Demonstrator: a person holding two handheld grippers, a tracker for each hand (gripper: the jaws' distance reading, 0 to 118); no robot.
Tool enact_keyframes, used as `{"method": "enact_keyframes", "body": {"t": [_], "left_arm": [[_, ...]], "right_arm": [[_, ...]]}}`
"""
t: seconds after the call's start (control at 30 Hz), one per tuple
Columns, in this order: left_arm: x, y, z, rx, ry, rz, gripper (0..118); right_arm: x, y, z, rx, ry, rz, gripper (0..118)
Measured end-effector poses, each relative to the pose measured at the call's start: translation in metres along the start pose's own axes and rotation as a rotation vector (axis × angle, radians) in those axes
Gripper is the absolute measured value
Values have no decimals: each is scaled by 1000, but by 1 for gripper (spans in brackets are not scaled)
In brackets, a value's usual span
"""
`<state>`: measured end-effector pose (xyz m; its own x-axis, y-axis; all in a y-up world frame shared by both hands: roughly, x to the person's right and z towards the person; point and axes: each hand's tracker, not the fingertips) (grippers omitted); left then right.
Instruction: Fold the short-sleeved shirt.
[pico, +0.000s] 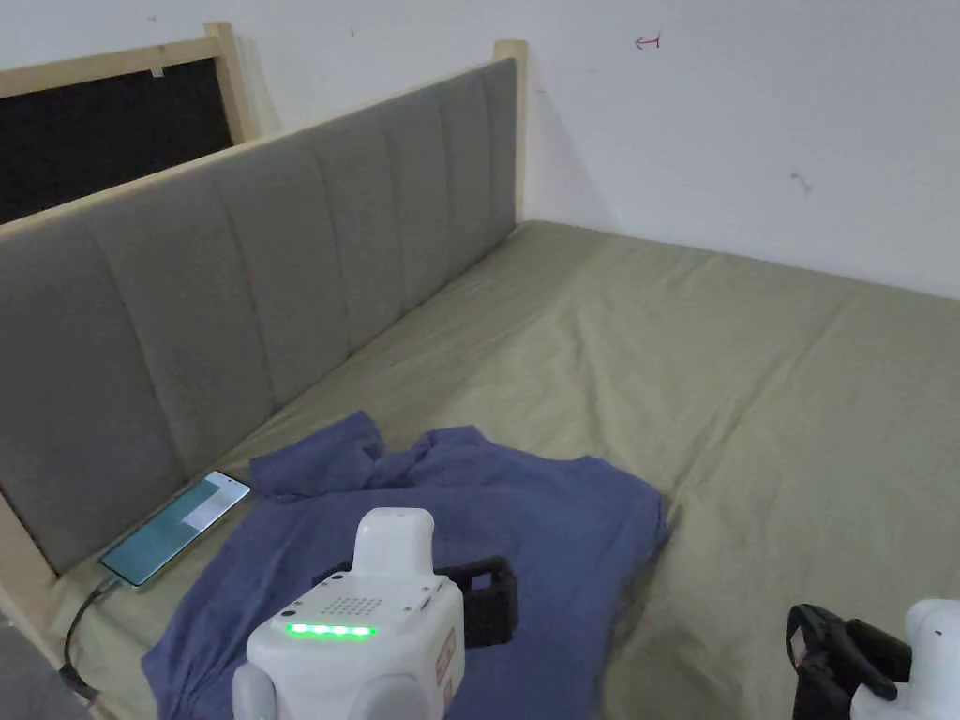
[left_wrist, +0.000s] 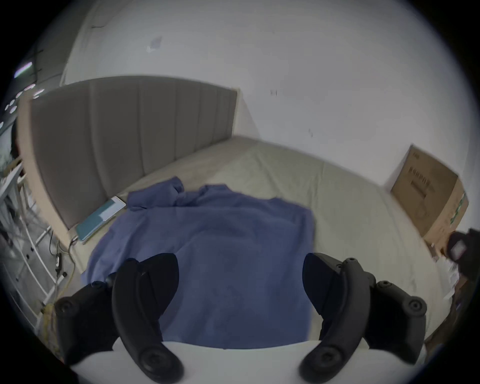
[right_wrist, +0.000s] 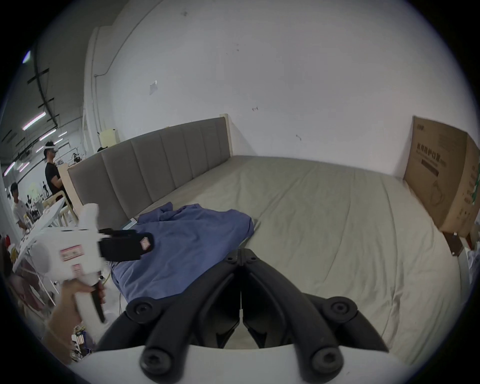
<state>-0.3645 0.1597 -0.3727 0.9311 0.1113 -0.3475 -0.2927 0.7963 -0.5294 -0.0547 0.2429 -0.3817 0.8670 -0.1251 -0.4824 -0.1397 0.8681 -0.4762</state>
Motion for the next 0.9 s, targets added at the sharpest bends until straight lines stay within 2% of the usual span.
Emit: {"method": "enact_keyframes", "body": {"t": [0.17,0.3,0.37,0.4,0.5,0.53,0.73,0.9], "left_arm": [[-9,-9,-105,-266,-42,-5,105],[2,-23,-135,-373,23,-98,105],[9,-14,-130,-360,39,-99,98],[6,-13,-128,-359,35,-96,89],[5,-9,-125,-322,64,-66,30],[2,-8,-128,-328,82,-66,4],[0,2,-134,-392,69,-91,4],[-17,17,-115,-401,-36,96,4]], "right_arm": [[12,-11,-12,-65,-41,10,0],[25,-19,-21,-111,-71,-14,0],[32,-21,-27,-130,-80,-58,0],[35,-21,-29,-142,-79,-91,0],[40,-26,-32,-157,-60,-131,0],[40,-27,-32,-159,-61,-127,0],[47,-31,-18,-162,-91,-111,0],[73,-29,-2,-144,-151,-169,0]]}}
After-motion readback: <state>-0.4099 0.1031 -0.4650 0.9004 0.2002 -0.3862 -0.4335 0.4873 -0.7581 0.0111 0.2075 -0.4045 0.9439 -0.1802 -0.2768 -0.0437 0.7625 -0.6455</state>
